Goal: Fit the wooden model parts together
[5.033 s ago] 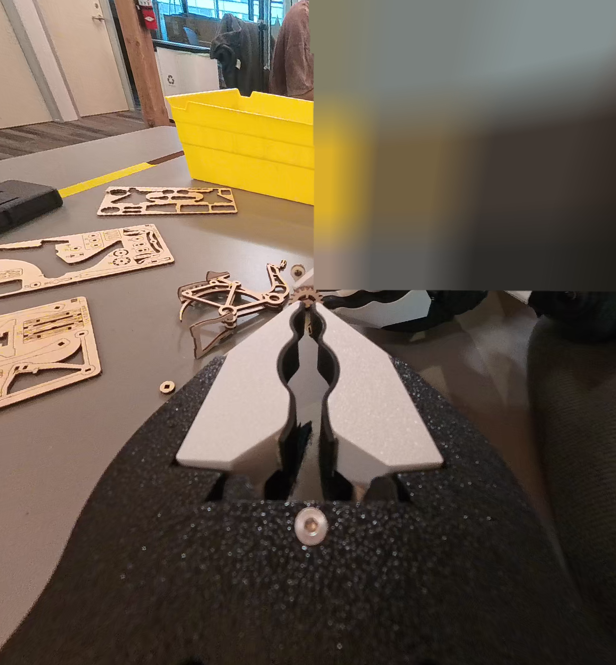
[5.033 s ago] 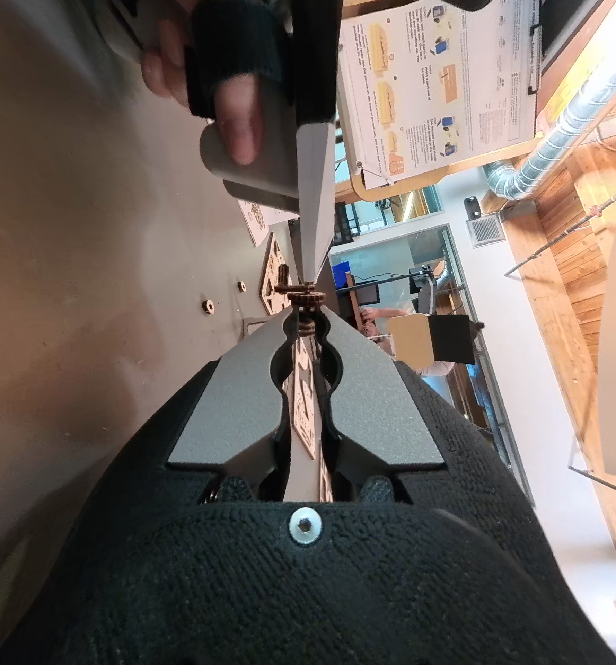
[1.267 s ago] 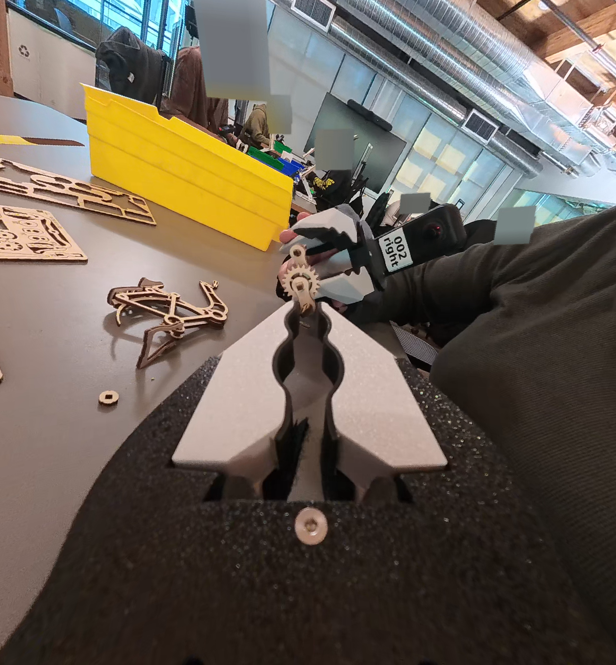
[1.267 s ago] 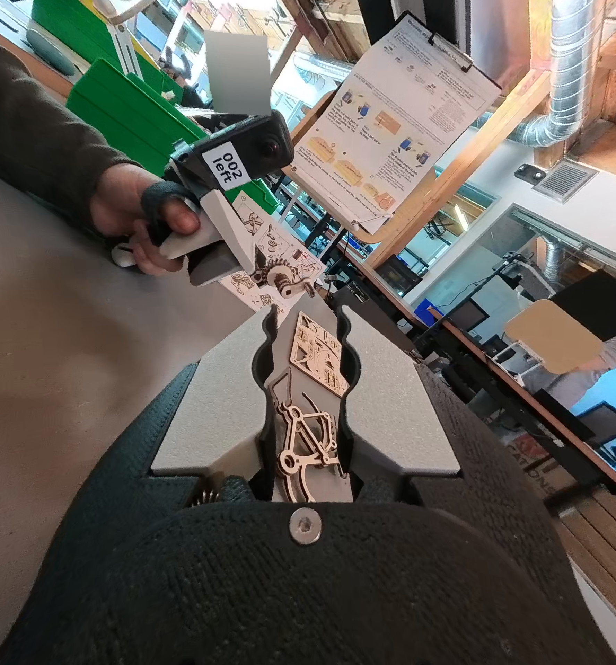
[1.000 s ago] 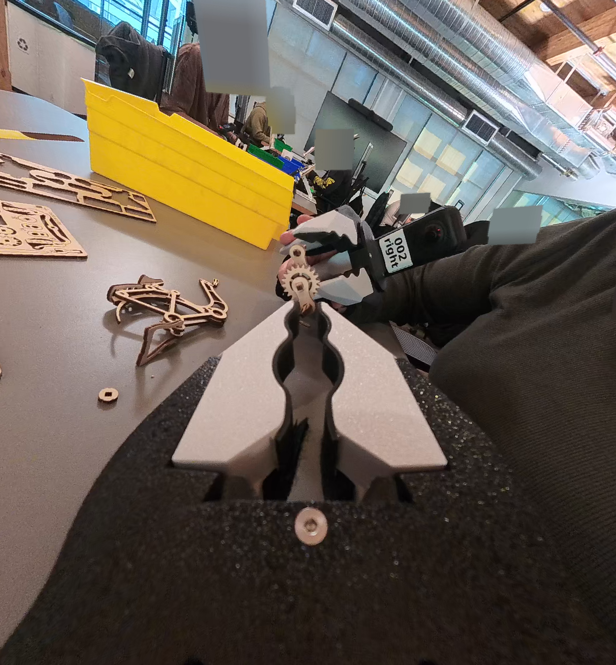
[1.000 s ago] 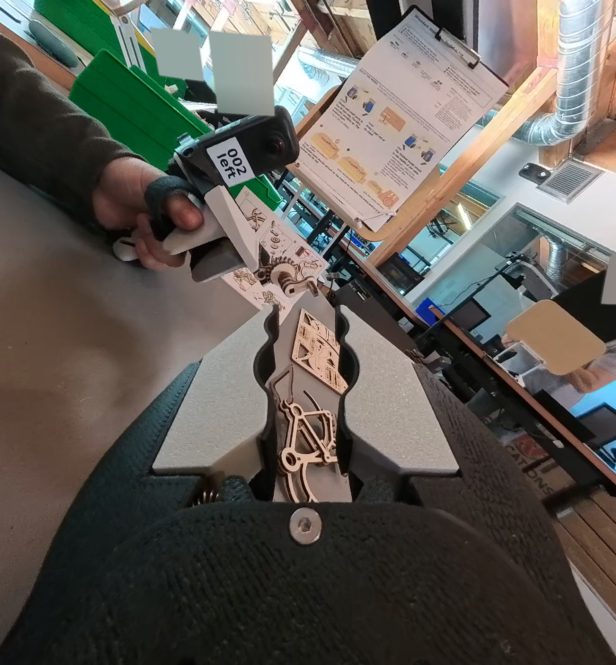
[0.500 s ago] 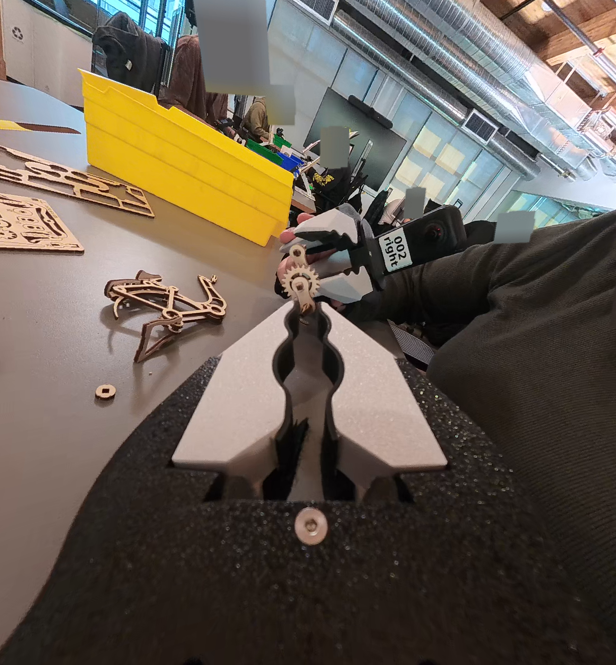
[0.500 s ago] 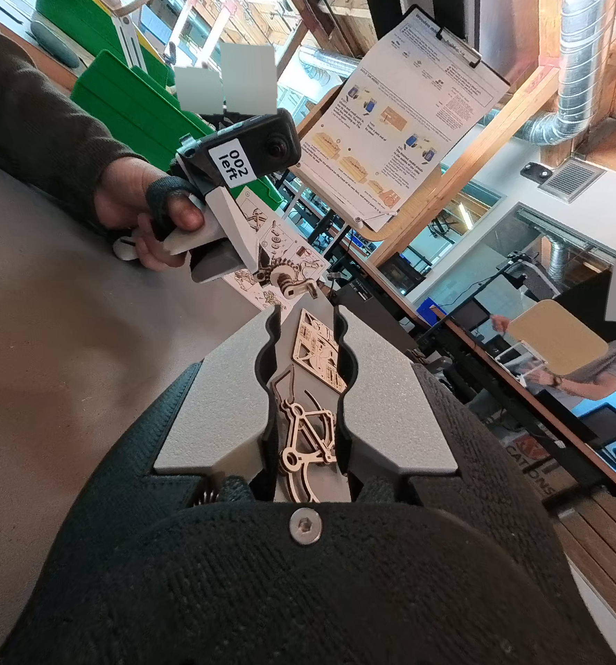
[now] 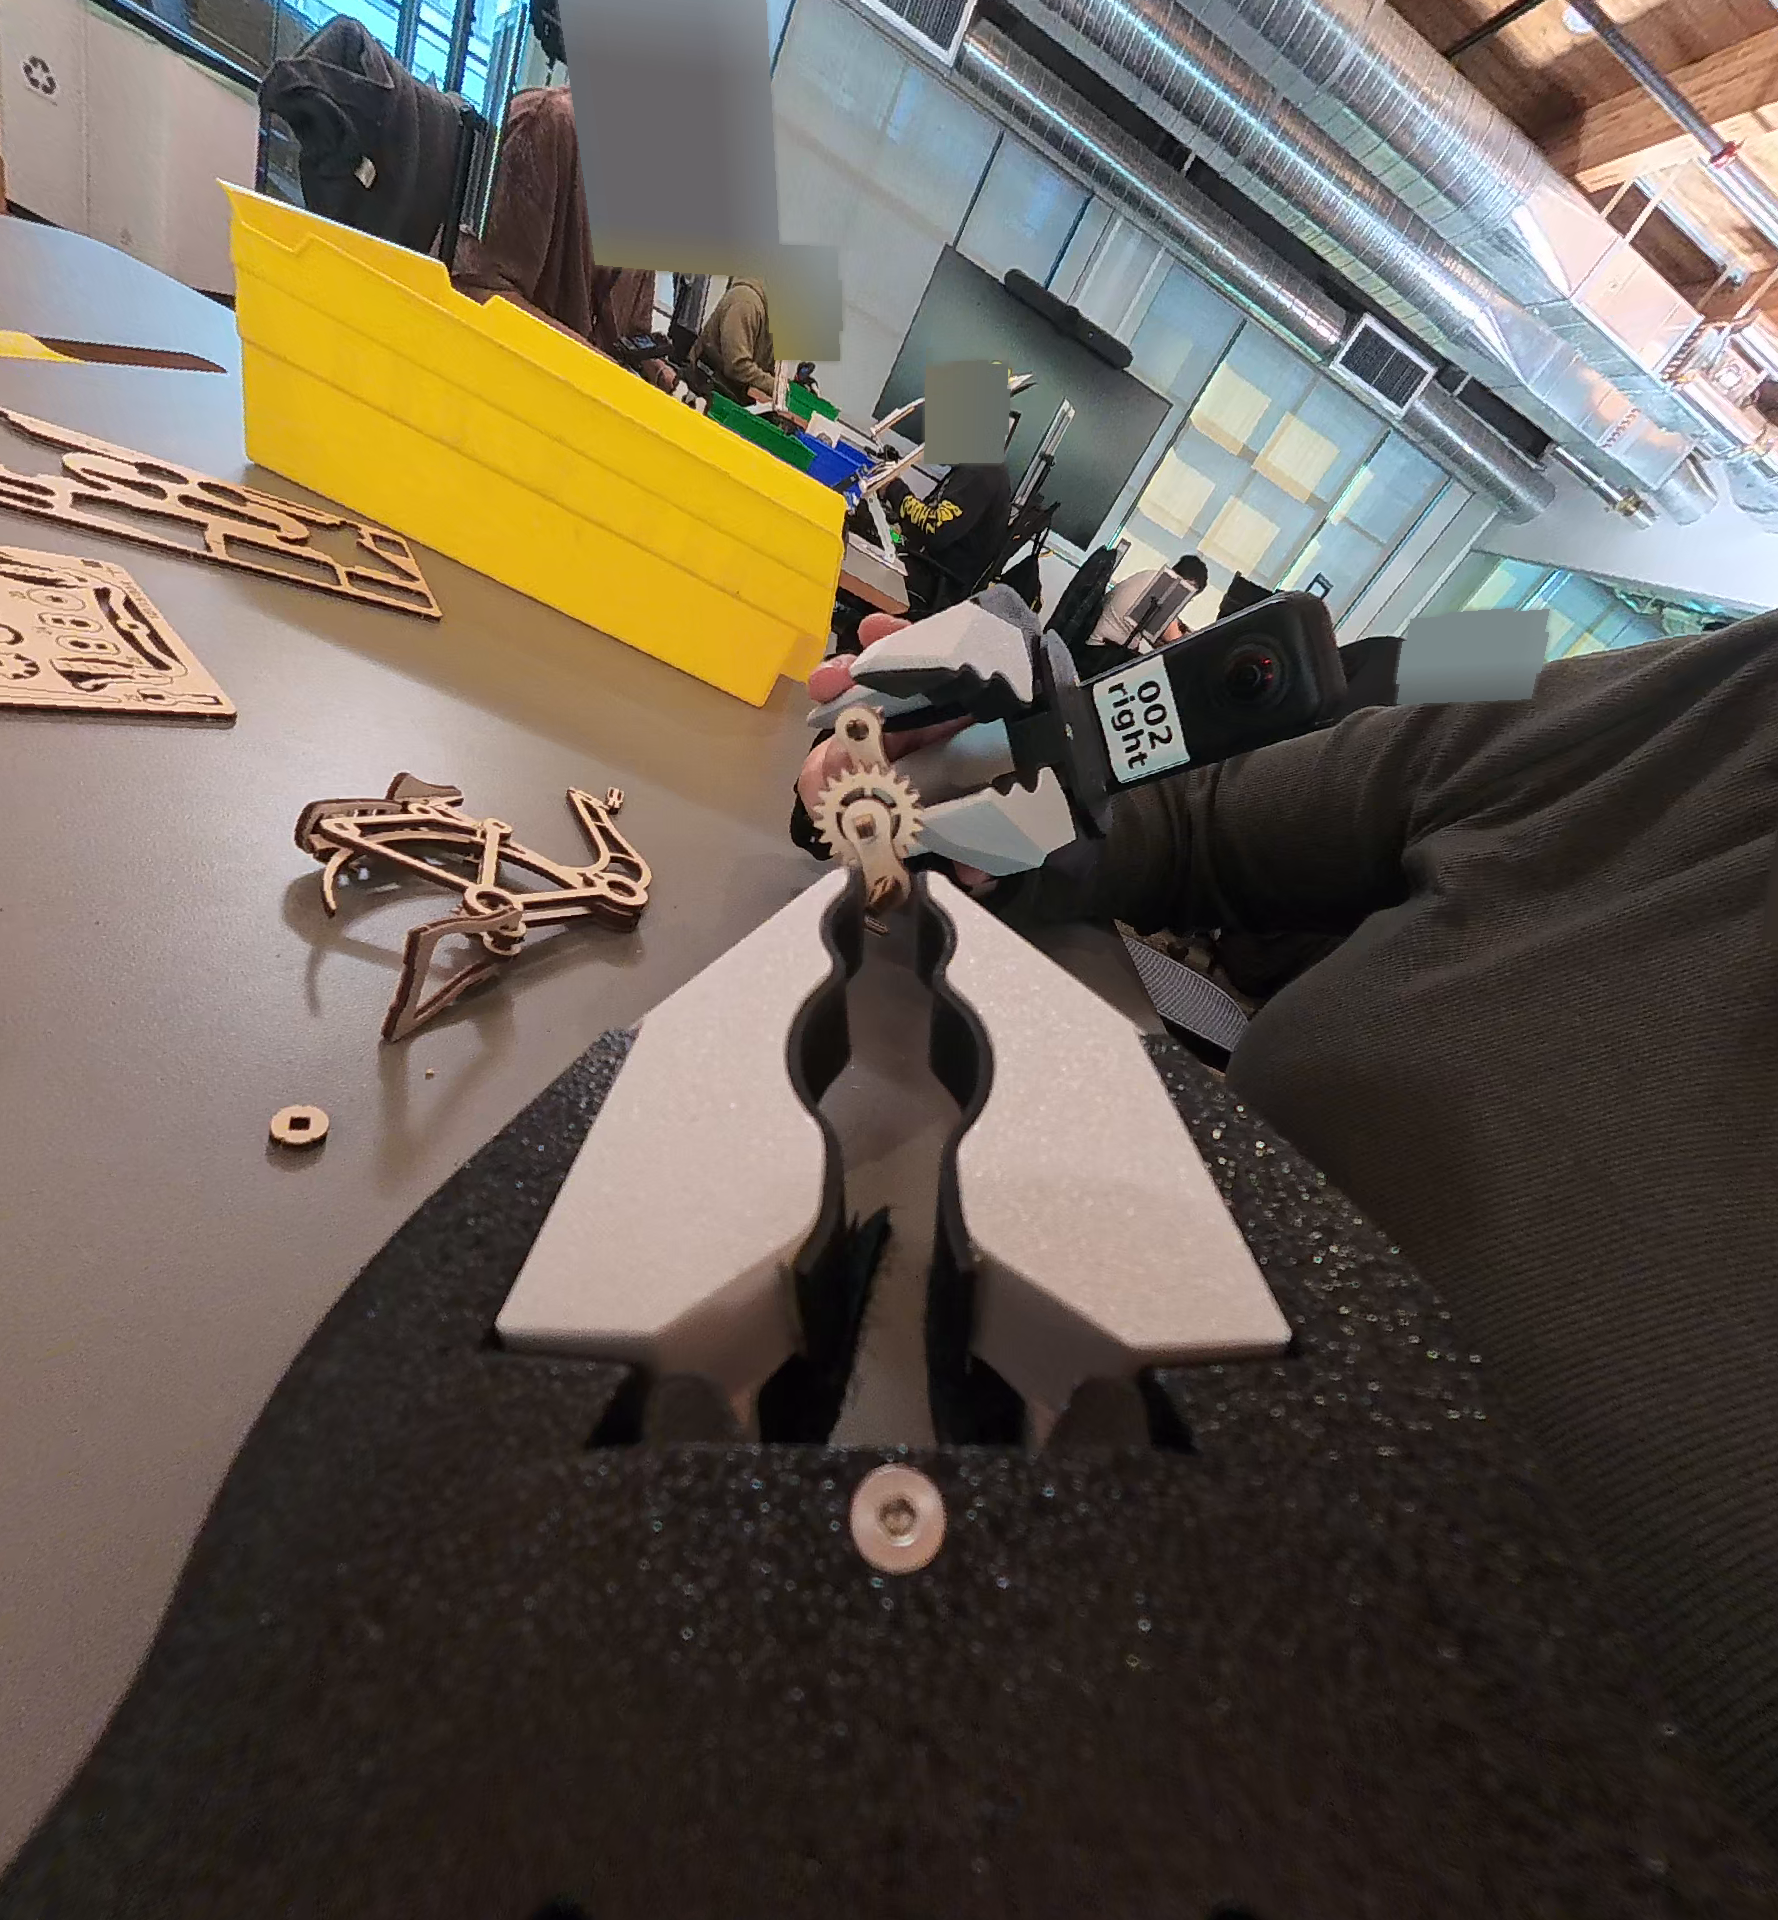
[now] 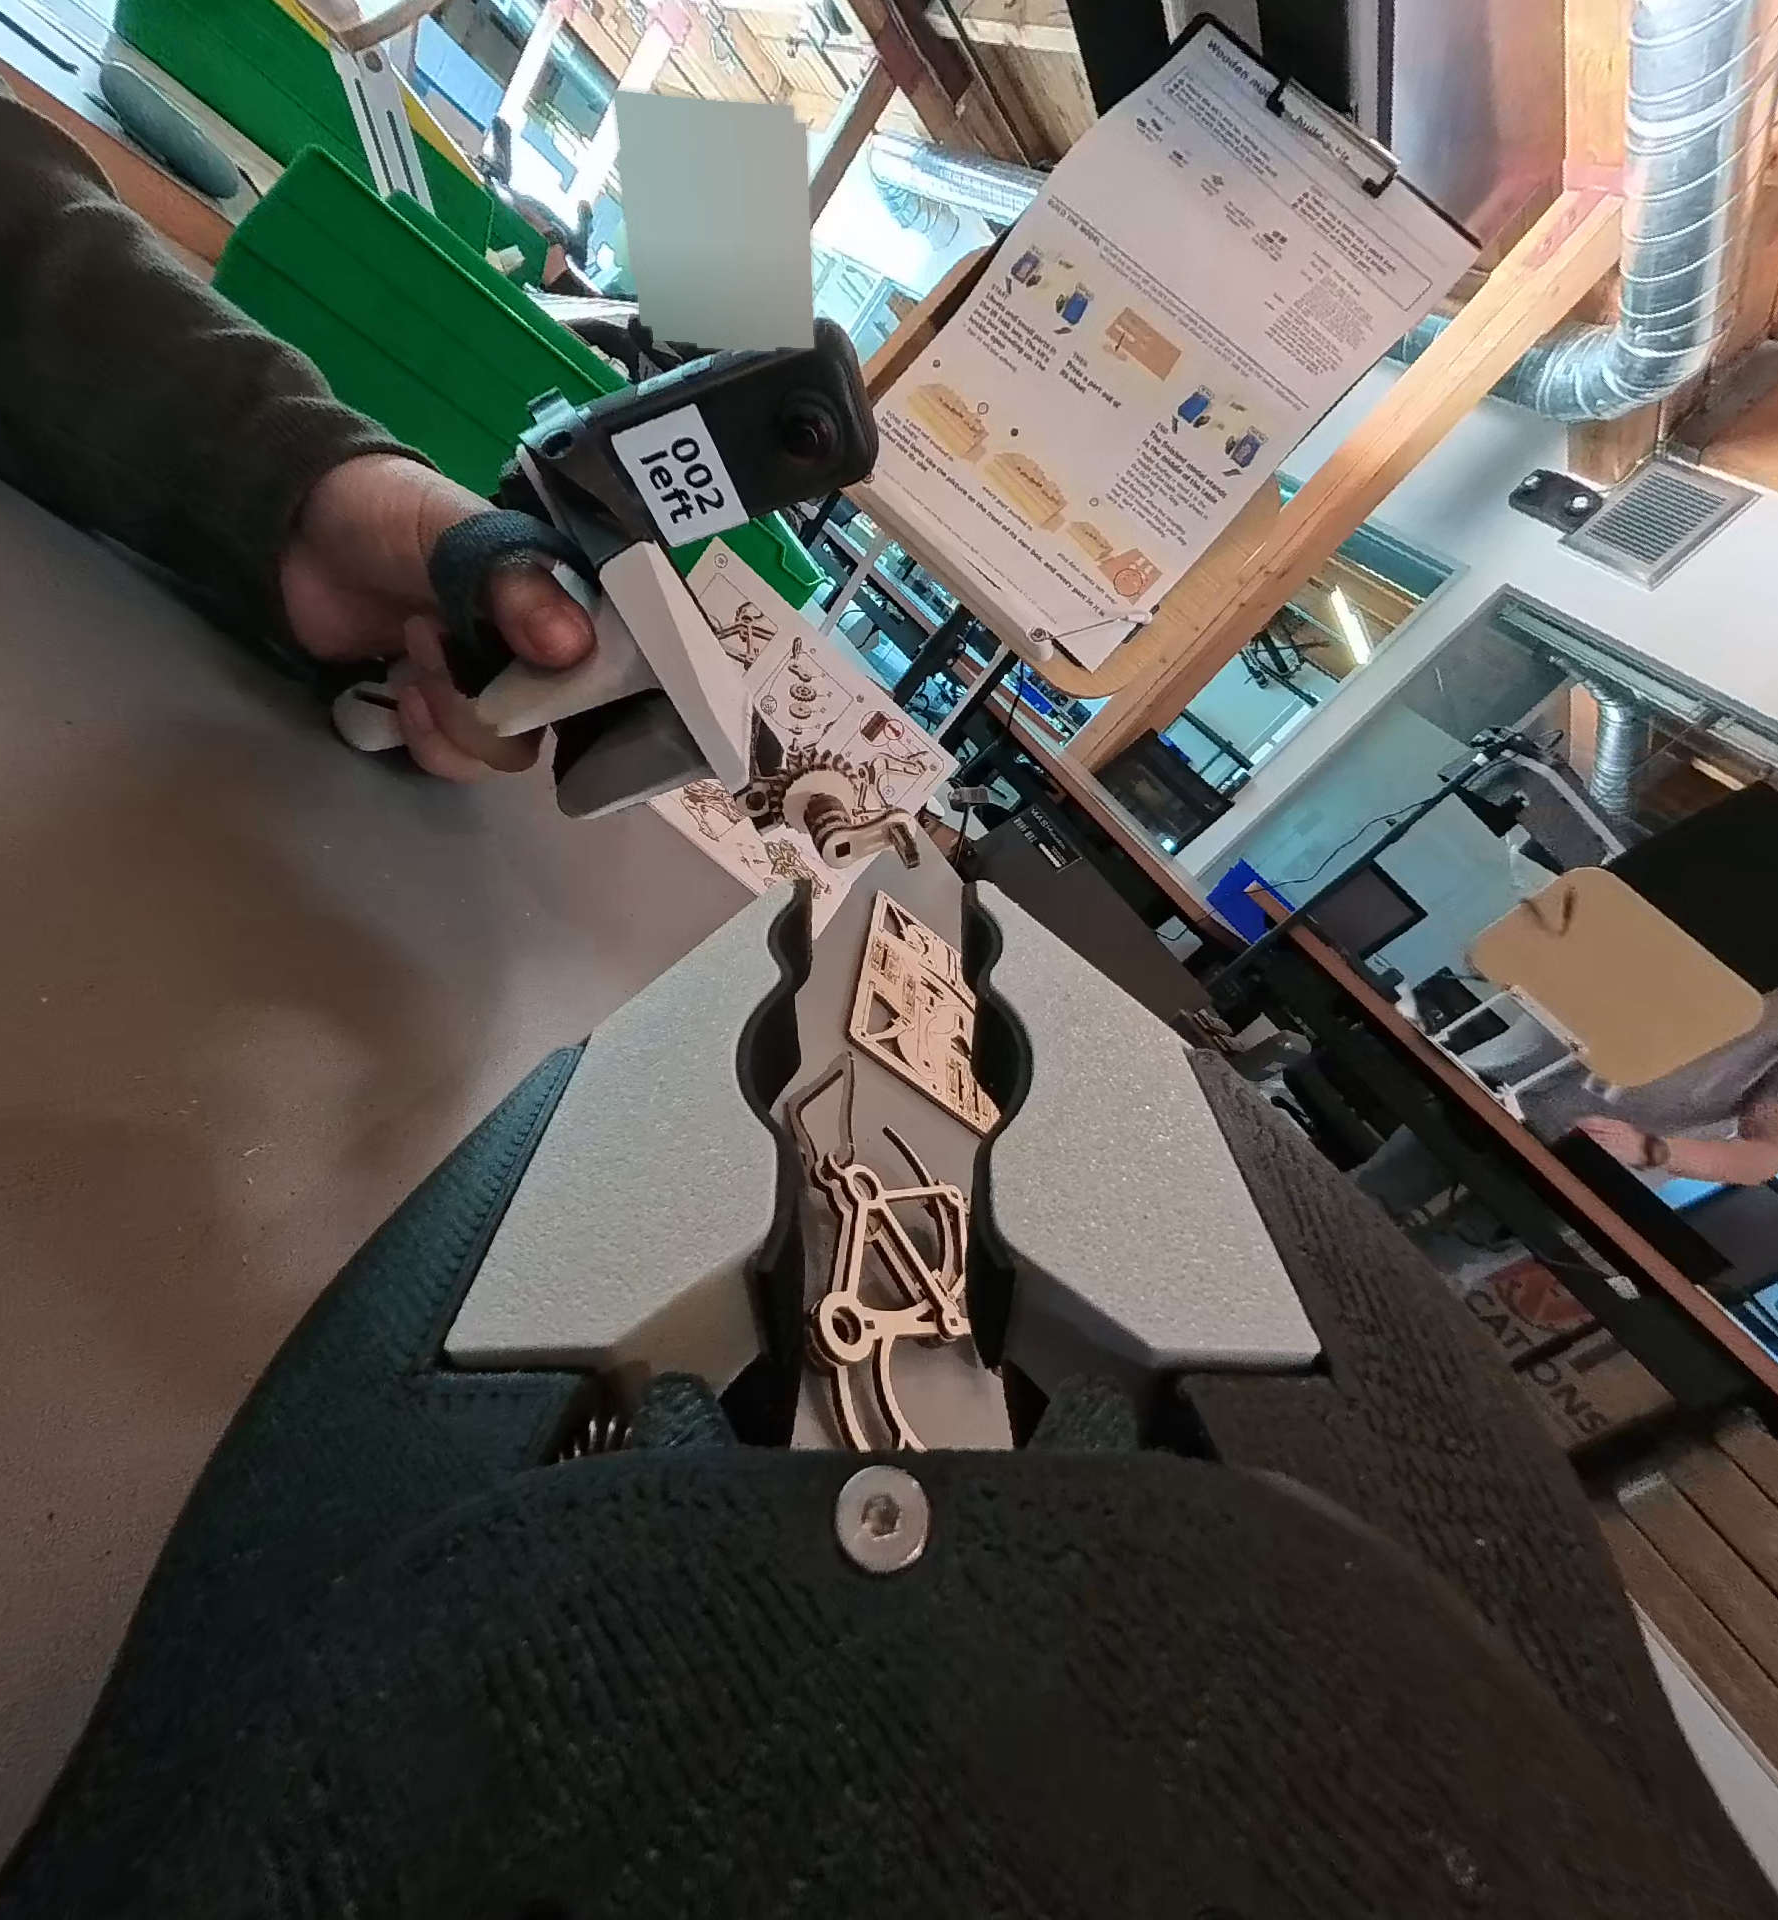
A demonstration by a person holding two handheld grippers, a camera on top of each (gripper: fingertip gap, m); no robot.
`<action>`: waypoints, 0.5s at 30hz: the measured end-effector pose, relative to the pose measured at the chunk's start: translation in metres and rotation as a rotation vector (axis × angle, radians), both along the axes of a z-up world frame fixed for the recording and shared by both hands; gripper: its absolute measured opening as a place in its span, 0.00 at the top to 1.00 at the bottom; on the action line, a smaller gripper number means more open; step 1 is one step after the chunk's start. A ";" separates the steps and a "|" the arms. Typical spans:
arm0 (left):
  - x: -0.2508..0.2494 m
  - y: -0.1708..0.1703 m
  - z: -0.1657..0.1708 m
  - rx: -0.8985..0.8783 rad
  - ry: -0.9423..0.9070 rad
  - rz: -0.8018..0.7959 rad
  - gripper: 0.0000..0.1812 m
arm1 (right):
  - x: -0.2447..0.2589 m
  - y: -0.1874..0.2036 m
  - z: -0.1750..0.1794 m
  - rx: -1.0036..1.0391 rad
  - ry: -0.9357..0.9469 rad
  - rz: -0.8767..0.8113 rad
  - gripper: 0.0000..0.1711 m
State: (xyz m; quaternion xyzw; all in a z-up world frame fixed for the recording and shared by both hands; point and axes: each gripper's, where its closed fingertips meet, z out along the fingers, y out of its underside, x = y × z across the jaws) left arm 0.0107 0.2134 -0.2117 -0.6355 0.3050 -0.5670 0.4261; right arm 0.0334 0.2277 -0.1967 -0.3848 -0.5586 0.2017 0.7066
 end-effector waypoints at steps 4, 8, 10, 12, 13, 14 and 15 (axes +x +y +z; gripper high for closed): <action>0.000 0.001 -0.002 -0.015 0.005 0.007 0.97 | 0.002 0.003 0.001 0.003 0.006 -0.011 0.85; -0.003 0.003 -0.001 -0.040 -0.012 0.019 0.97 | 0.041 0.052 0.028 -0.172 0.228 -0.141 0.86; -0.005 0.005 -0.001 -0.047 -0.022 0.030 0.97 | 0.071 0.081 0.036 -0.247 0.345 -0.232 0.86; -0.006 0.006 -0.001 -0.053 -0.026 0.033 0.97 | 0.089 0.097 0.035 -0.257 0.392 -0.306 0.86; -0.006 0.006 -0.001 -0.054 -0.025 0.033 0.97 | 0.091 0.101 0.032 -0.269 0.392 -0.319 0.87; -0.006 0.006 -0.001 -0.055 -0.024 0.033 0.97 | 0.091 0.104 0.028 -0.292 0.387 -0.320 0.87; -0.006 0.006 -0.001 -0.056 -0.025 0.033 0.97 | 0.089 0.106 0.025 -0.319 0.383 -0.314 0.87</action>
